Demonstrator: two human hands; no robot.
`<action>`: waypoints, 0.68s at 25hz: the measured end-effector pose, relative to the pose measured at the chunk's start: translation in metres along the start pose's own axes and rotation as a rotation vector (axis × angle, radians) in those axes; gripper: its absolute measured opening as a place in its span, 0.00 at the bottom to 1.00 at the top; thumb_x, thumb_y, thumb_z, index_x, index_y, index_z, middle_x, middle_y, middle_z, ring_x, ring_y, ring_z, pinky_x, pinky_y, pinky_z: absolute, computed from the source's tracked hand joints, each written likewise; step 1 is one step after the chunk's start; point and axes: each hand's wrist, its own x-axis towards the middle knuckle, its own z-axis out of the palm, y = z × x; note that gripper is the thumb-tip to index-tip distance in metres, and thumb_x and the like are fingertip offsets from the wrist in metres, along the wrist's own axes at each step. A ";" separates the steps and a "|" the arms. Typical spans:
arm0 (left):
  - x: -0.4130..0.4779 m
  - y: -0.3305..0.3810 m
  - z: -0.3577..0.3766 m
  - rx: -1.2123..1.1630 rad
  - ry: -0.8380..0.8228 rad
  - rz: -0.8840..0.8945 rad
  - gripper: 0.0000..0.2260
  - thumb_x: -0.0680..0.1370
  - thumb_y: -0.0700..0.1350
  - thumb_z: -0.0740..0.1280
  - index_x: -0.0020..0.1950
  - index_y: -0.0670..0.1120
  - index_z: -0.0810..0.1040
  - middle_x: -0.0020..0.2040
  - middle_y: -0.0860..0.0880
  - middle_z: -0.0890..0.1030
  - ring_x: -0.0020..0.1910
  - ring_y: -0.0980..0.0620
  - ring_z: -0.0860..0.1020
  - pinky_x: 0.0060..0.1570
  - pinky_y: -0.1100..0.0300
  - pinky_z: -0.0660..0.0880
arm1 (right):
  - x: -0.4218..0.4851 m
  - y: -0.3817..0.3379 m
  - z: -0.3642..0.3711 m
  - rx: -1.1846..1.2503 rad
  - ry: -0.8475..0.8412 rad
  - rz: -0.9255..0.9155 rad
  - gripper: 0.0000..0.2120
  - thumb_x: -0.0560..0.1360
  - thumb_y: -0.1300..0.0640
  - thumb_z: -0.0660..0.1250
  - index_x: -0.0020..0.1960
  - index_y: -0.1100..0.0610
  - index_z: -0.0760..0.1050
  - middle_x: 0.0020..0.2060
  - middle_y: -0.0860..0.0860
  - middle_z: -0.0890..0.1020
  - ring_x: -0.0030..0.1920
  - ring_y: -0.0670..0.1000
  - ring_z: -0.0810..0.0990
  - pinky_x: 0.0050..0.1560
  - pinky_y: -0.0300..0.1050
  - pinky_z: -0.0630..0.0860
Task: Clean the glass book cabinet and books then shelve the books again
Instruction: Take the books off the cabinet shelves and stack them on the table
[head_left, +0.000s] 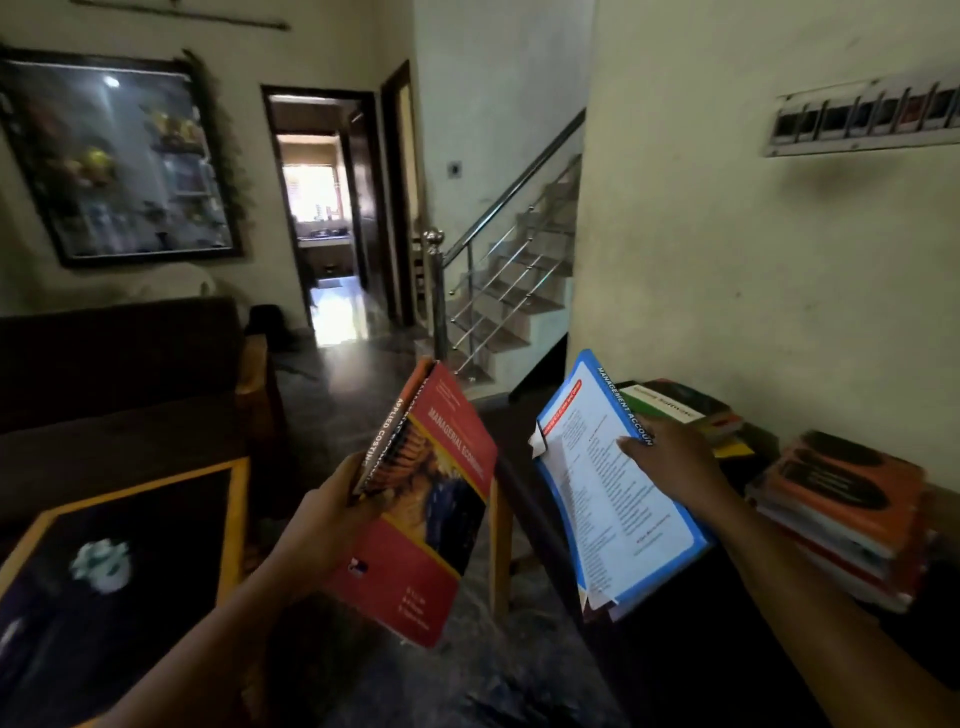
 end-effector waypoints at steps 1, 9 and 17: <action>0.034 -0.009 0.006 -0.023 -0.040 0.011 0.13 0.76 0.42 0.68 0.57 0.55 0.73 0.44 0.50 0.82 0.38 0.54 0.80 0.39 0.59 0.76 | 0.019 0.000 0.008 -0.009 0.039 0.042 0.16 0.77 0.53 0.63 0.61 0.61 0.75 0.56 0.59 0.80 0.54 0.59 0.78 0.51 0.45 0.72; 0.279 0.008 0.124 -0.324 -0.489 0.105 0.14 0.71 0.49 0.70 0.55 0.54 0.74 0.52 0.44 0.81 0.46 0.44 0.81 0.50 0.45 0.78 | 0.111 0.010 -0.014 -0.213 0.245 0.355 0.16 0.79 0.53 0.60 0.64 0.58 0.73 0.58 0.57 0.79 0.55 0.59 0.77 0.54 0.47 0.73; 0.415 0.084 0.307 -0.599 -0.876 -0.060 0.11 0.78 0.40 0.65 0.59 0.43 0.70 0.49 0.40 0.80 0.37 0.46 0.79 0.31 0.55 0.76 | 0.168 0.042 -0.021 -0.364 0.477 0.596 0.16 0.79 0.54 0.60 0.65 0.55 0.72 0.56 0.58 0.80 0.54 0.59 0.78 0.54 0.51 0.74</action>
